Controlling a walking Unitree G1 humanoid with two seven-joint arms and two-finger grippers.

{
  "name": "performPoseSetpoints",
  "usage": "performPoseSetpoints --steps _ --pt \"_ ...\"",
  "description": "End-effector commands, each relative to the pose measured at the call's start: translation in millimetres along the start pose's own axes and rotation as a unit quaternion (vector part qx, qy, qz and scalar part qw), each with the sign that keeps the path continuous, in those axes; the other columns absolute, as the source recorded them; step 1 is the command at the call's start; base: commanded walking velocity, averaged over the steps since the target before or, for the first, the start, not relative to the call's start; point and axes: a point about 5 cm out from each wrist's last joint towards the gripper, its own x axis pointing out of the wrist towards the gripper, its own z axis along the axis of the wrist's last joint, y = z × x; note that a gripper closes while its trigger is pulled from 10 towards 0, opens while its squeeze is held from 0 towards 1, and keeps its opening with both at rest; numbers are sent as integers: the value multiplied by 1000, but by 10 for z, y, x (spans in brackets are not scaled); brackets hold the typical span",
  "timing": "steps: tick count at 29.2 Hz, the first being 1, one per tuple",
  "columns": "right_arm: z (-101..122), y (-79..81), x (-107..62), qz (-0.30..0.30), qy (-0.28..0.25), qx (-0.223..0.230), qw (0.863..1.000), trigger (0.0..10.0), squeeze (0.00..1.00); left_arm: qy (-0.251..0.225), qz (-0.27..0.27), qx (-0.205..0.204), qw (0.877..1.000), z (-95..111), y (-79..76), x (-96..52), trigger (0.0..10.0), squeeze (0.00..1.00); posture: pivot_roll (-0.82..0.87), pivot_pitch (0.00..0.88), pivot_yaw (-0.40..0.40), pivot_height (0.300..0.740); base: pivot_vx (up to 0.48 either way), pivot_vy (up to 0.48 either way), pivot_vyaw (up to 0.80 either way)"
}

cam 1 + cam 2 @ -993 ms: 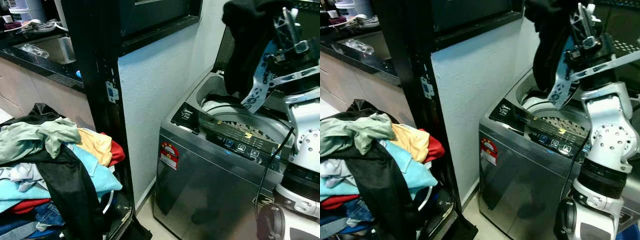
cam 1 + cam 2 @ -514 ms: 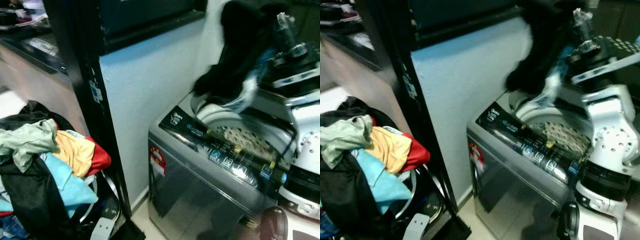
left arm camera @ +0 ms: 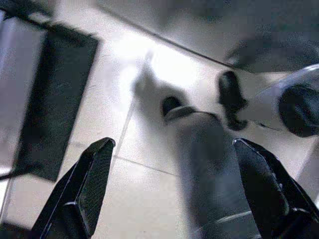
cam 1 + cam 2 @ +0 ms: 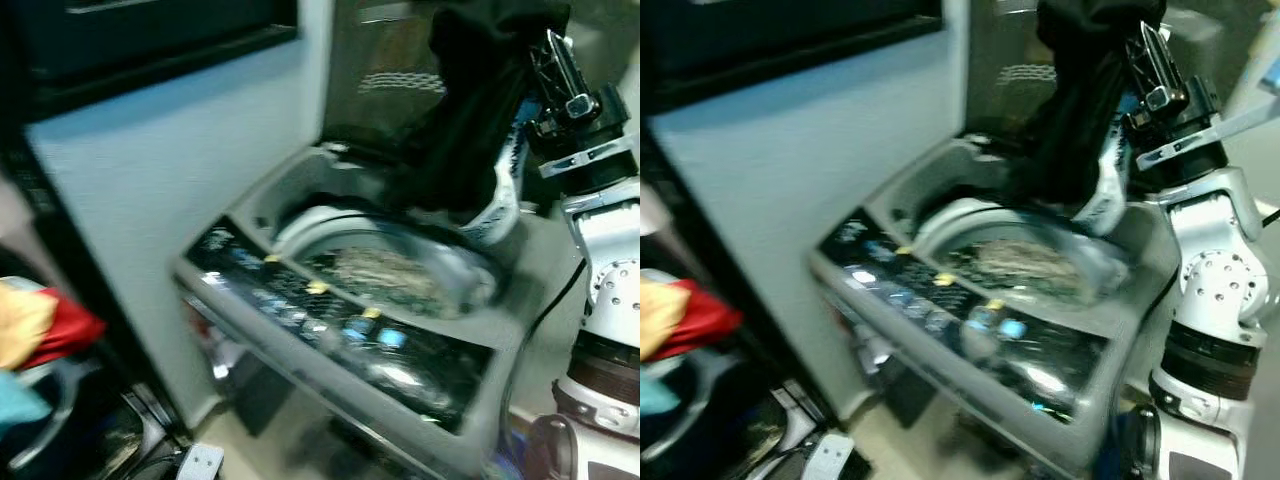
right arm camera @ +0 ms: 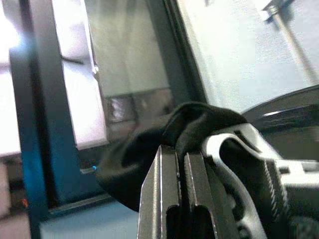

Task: Clothes washing

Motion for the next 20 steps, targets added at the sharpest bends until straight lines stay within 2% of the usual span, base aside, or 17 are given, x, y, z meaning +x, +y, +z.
performPoseSetpoints --steps 1,9,11,16,20 --pt "-5 18 20 4 0 -4 1000 10000 0 6 7 1 1000 -32 49 -14 10000 0 48 7 -25 740 0 0 -788" --pt "-91 -2 61 -10 28 -22 999 10000 0 7 6 0 1000 -39 41 -14 10000 0 49 5 -27 740 0 0 -788" --pt "-180 30 76 -4 52 -34 998 10000 0 8 6 1 1000 -43 35 -13 10000 0 47 5 -32 740 0 0 -788" --pt "-211 47 78 0 61 -37 997 10000 0 8 6 1 1000 -46 33 -13 10000 0 47 5 -33 740 0 0 -788" --pt "-328 120 91 16 85 -45 995 10000 0 8 8 -4 1000 -47 23 -11 10000 0 48 8 -33 740 0 0 0"
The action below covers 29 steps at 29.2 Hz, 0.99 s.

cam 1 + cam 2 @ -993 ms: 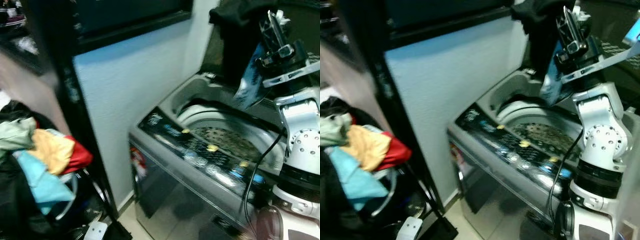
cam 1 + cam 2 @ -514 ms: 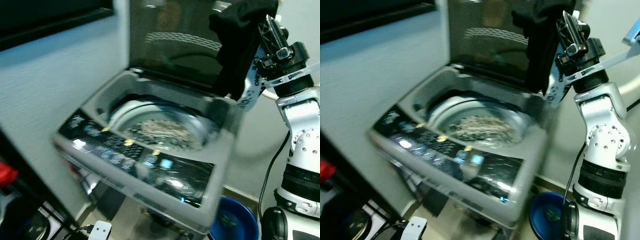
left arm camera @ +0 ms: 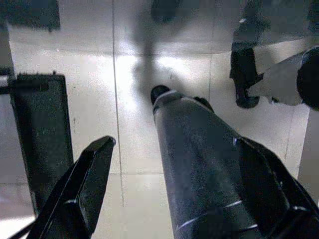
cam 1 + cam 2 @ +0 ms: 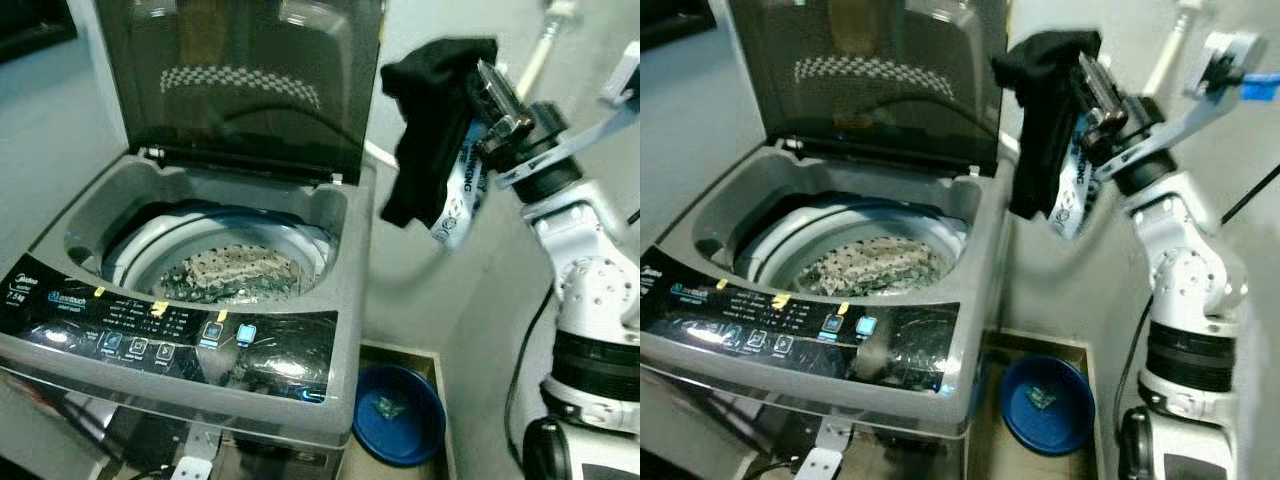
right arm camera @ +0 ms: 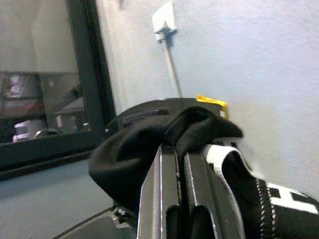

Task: Clothes washing

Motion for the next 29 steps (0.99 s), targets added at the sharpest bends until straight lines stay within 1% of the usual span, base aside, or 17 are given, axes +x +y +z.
performPoseSetpoints --steps 1,8,24,25,26,28,29 --pt "-59 72 30 16 11 -2 1000 10000 0 -18 -1 3 1000 106 -22 18 10000 0 48 8 -33 740 0 0 0" --pt "-168 141 73 25 29 1 999 10000 0 -14 12 -9 1000 102 -12 20 10000 0 46 15 -31 740 0 0 0" --pt "-285 244 133 44 45 -1 998 10000 0 -3 16 -5 1000 65 -27 20 10000 0 49 21 -37 740 -341 0 0" --pt "-328 287 158 49 58 -18 997 10000 0 -3 16 -4 1000 61 -27 20 10000 0 47 20 -37 740 -334 0 0" --pt "-328 287 158 49 58 -18 997 10000 0 -3 16 -4 1000 61 -27 20 10000 0 47 20 -37 740 -334 0 0" --pt "-414 370 204 56 74 -54 994 10000 0 -5 17 -4 1000 61 -27 19 10000 0 47 20 -38 740 -142 0 0" --pt "-414 370 204 56 74 -54 994 10000 0 -5 17 -4 1000 61 -27 19 10000 0 47 20 -38 740 0 0 0"
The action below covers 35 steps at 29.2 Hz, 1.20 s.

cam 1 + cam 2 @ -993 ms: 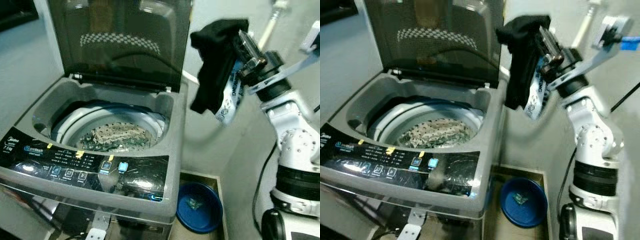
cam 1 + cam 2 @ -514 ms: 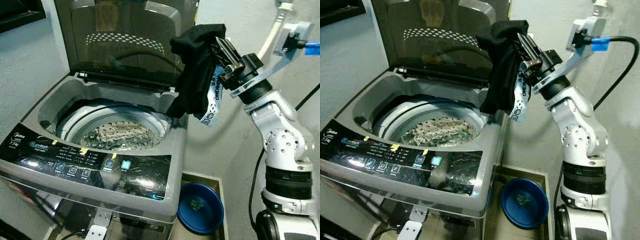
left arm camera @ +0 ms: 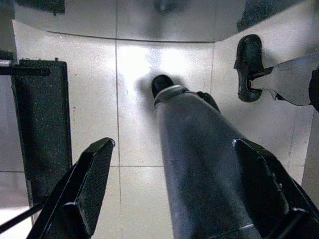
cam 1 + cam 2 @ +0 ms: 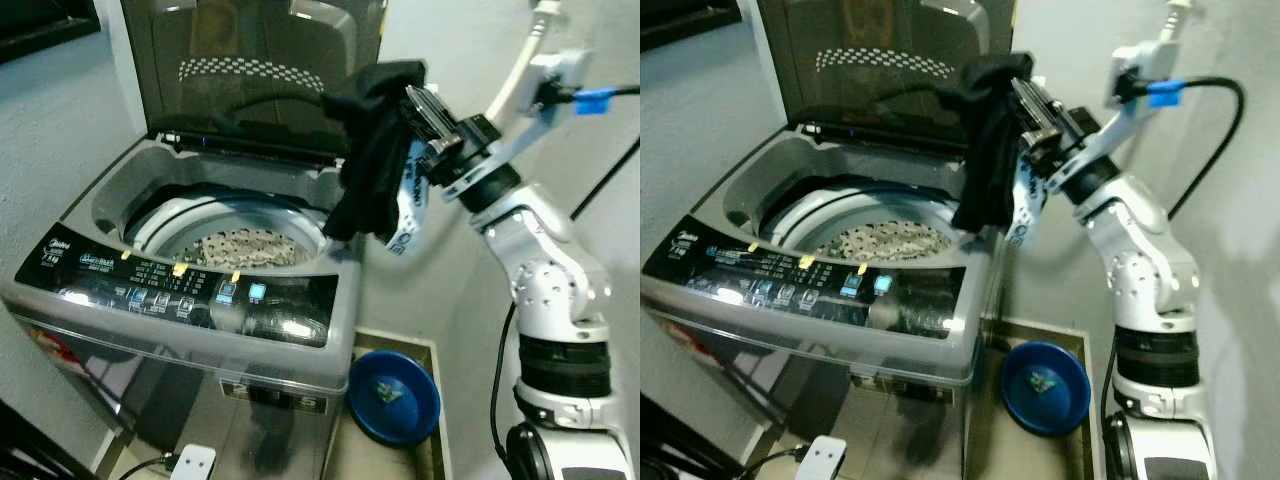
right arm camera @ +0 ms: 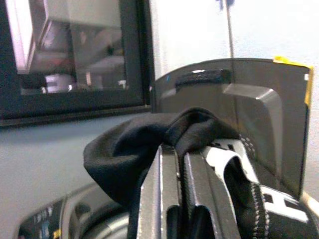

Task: Clothes washing

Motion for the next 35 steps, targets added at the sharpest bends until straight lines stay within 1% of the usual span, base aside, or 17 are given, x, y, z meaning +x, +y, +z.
performPoseSetpoints --steps 1,3,4,10,16,18,23,35 --pt "10 59 46 6 -3 -29 1000 10000 0 8 -2 1 1000 -42 -26 -2 10000 0 47 20 -38 740 0 0 0" --pt "-5 79 58 7 -3 -32 999 10000 0 7 -1 2 1000 -39 -26 -2 10000 0 48 20 -38 740 0 0 0" --pt "-18 108 67 11 -2 -35 999 10000 0 6 -1 4 1000 -35 -25 -2 10000 0 50 20 -37 740 0 0 800" --pt "-25 163 80 20 -4 -28 999 10000 0 7 -1 9 1000 -33 -18 -2 10000 0 44 17 -35 740 0 0 786" --pt "-16 155 90 9 -6 -23 1000 10000 0 9 0 9 1000 -33 -13 -2 10000 0 43 13 -39 740 0 0 0" --pt "-11 137 98 1 -8 -25 1000 10000 0 9 2 3 1000 -33 -12 -2 10000 0 44 10 -40 740 0 0 0" --pt "18 97 116 -10 -12 -31 999 10000 0 9 0 11 1000 -26 -20 1 10000 0 45 5 -45 740 0 308 0" --pt "51 76 142 -13 -19 -31 999 10000 0 11 -1 13 1000 -29 -34 3 10000 0 48 2 -49 740 0 377 0"
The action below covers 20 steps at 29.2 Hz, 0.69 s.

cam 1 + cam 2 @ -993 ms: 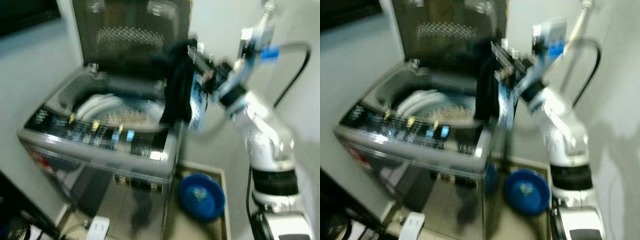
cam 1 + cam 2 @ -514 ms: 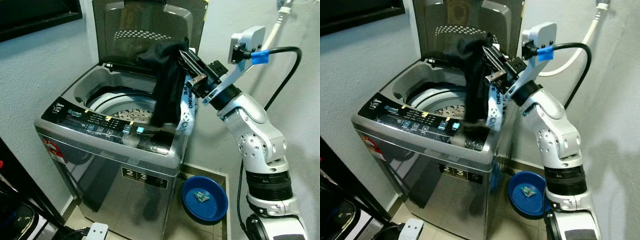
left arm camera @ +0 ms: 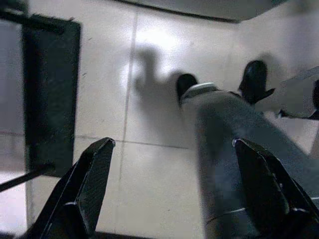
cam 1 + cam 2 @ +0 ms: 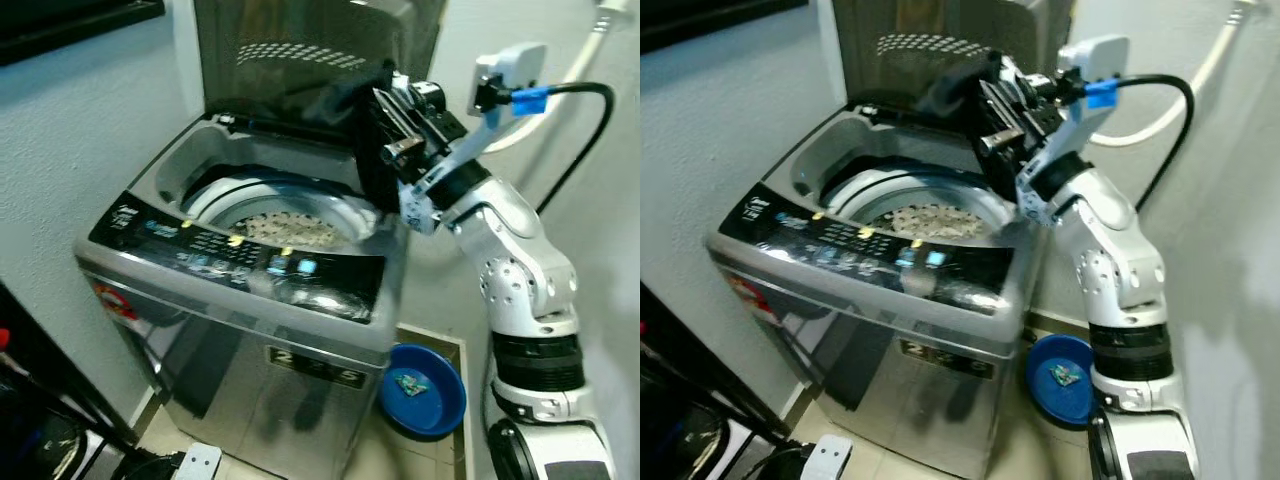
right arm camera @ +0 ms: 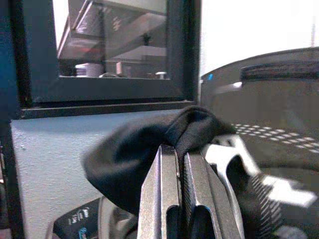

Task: Clothes washing

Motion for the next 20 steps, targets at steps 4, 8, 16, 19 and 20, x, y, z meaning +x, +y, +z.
performPoseSetpoints --steps 4,8,16,19,20 --pt "27 -24 3 -5 -7 -3 1000 10000 0 9 1 5 1000 -36 5 -5 10000 0 49 3 -48 740 0 363 0" --pt "16 -41 0 -14 -3 -7 1000 10000 0 6 1 9 1000 -26 11 -5 10000 0 47 8 -46 740 0 0 0" --pt "-162 -97 31 -52 61 -58 995 10000 0 3 0 9 1000 -19 10 -4 10000 0 48 12 -46 740 0 0 0" --pt "-225 -108 52 -62 80 -68 993 10000 0 3 -1 8 1000 -17 5 -3 10000 0 50 15 -49 740 0 0 0" --pt "-261 -116 76 -72 92 -73 991 10000 0 2 -1 7 1000 -17 2 -3 10000 0 51 18 -50 740 0 0 0"
